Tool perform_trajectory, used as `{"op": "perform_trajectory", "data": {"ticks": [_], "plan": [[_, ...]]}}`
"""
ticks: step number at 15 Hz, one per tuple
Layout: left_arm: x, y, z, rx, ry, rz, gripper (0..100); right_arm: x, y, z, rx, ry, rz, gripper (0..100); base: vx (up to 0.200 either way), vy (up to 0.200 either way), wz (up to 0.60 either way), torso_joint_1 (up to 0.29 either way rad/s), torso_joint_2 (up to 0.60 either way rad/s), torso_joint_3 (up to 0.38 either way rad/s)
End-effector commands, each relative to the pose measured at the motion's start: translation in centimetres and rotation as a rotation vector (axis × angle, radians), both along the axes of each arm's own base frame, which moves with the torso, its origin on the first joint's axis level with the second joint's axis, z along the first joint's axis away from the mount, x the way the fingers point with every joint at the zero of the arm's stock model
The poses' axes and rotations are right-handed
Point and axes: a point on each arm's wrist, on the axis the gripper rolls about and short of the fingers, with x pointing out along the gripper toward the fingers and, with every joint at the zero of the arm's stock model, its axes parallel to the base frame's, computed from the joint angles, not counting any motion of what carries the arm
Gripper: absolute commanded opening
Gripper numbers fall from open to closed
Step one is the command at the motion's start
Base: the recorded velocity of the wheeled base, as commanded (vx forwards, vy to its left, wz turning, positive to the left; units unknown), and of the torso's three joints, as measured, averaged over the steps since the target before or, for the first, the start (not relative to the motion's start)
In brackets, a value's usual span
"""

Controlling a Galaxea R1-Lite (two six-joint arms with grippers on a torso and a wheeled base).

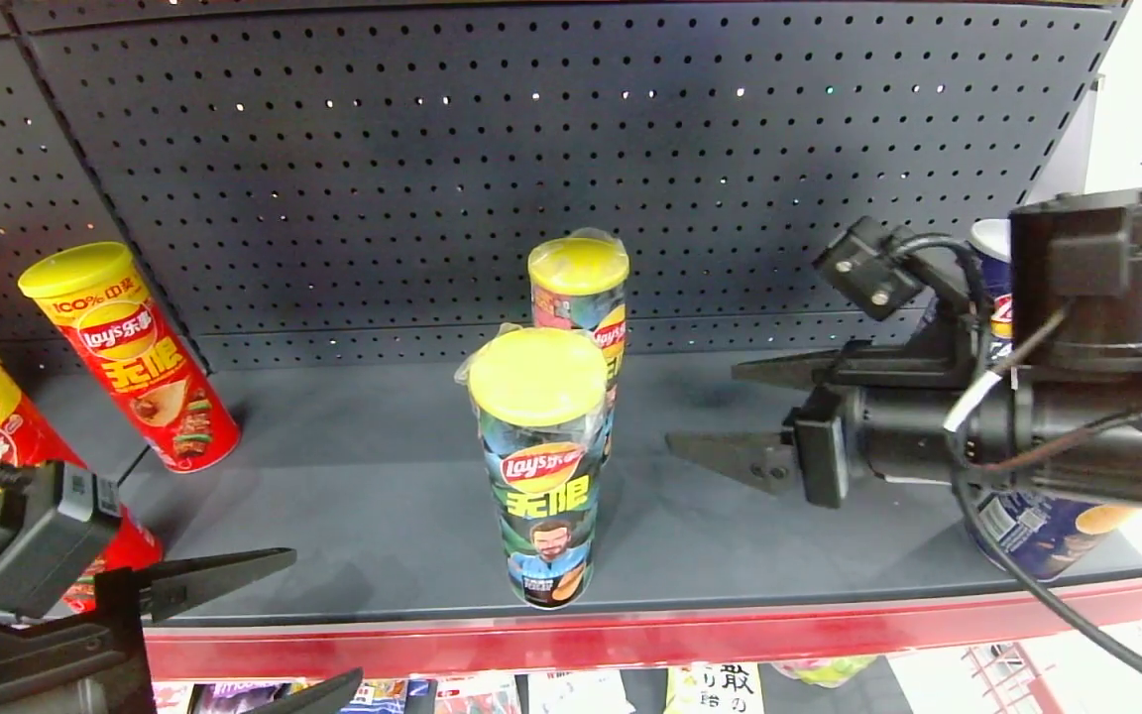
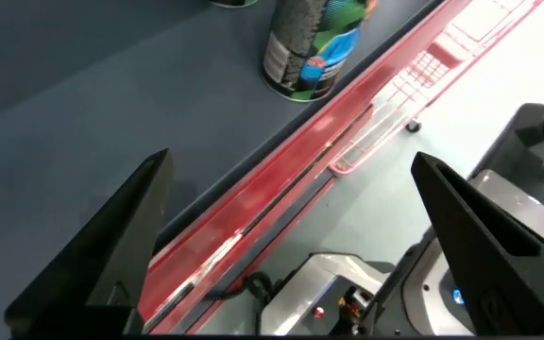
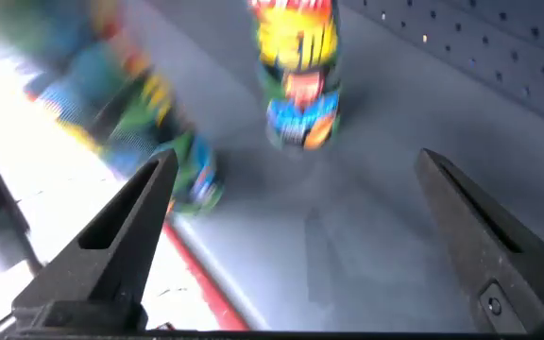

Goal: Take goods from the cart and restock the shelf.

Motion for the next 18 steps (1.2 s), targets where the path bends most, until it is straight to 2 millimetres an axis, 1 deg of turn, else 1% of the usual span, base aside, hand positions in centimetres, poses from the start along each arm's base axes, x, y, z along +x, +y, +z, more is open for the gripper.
{"op": "perform_trajectory", "data": {"ticks": [1,2,3,5,7,9,13,16,18], "plan": [[1.3,-0.6,-0.4,0.022,0.044,0.003,100,-4.5,-3.1,1.2,0.048,-0.064,0.011,100,0.0,0.0,0.0,0.0,0.0,0.0],[1.8,-0.9,-0.3,0.025,0.055,-0.002,100,-5.9,-4.1,1.3,0.061,-0.084,0.01,100,0.0,0.0,0.0,0.0,0.0,0.0],[2.1,-1.0,-0.2,0.027,0.056,-0.002,100,-6.4,-4.6,1.4,0.066,-0.091,0.01,100,0.0,0.0,0.0,0.0,0.0,0.0],[3.9,-1.8,-0.3,0.044,0.081,-0.005,100,-8.9,-6.6,1.5,0.094,-0.133,-0.01,100,0.0,0.0,0.0,0.0,0.0,0.0],[5.4,-2.5,-0.1,0.046,0.086,-0.006,100,-10.3,-7.7,2.0,0.12,-0.179,-0.037,100,0.0,0.0,0.0,0.0,0.0,0.0],[6.3,-2.9,-0.1,0.049,0.093,-0.008,100,-10.7,-8.1,2.5,0.135,-0.204,-0.05,100,0.0,0.0,0.0,0.0,0.0,0.0],[8.3,-3.9,-0.6,0.06,0.107,-0.008,100,-10.6,-8.2,2.5,0.139,-0.204,-0.065,100,0.0,0.0,0.0,0.0,0.0,0.0],[9.6,-4.5,-1.1,0.048,0.08,-0.01,100,-10.6,-8.2,2.8,0.158,-0.193,-0.072,100,0.0,0.0,0.0,0.0,0.0,0.0],[10.0,-4.7,-1.3,0.047,0.08,-0.012,100,-10.5,-8.2,2.8,0.157,-0.192,-0.072,100,0.0,0.0,0.0,0.0,0.0,0.0]]}}
